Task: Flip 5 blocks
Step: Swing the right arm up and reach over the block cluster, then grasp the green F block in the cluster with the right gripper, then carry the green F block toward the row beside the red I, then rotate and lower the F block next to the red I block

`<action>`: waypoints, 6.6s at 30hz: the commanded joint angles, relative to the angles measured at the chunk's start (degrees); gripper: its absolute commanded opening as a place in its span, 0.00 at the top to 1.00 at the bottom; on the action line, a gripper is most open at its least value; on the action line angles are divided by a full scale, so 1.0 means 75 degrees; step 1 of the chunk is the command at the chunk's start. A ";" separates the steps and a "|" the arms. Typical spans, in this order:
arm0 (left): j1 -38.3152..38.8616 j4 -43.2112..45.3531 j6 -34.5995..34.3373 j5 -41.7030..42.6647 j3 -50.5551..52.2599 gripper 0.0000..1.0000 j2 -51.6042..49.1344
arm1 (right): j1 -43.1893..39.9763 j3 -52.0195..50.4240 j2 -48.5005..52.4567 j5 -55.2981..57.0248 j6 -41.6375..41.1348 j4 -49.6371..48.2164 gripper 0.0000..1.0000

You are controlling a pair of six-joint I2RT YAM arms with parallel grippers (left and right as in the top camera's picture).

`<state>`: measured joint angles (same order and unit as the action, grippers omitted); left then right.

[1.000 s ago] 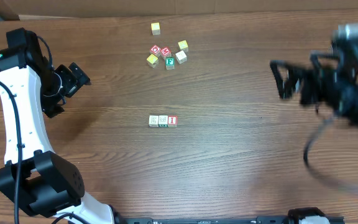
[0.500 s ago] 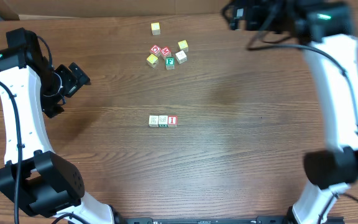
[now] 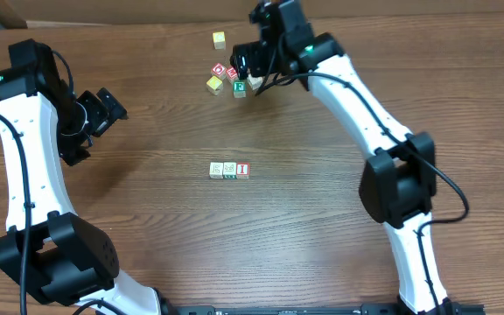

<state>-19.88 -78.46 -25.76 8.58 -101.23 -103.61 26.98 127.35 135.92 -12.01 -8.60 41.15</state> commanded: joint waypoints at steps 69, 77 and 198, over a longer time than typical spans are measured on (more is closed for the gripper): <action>0.0009 -0.0015 0.0003 -0.0015 -0.0137 0.00 0.0102 | 0.1008 0.0085 0.1778 0.2774 -0.0889 -0.1314 0.54; 0.0009 -0.0015 0.0003 -0.0015 -0.0137 0.00 0.0102 | 0.1008 -0.0146 0.1784 0.2777 -0.0889 -0.1390 0.54; 0.0009 -0.0015 0.0003 -0.0015 -0.0137 0.00 0.0102 | 0.1644 -0.7609 -0.4229 0.1786 -0.5622 -0.0198 0.96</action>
<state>-19.88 -78.46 -25.76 8.58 -101.23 -103.61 39.40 73.21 105.03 0.47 -44.99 40.32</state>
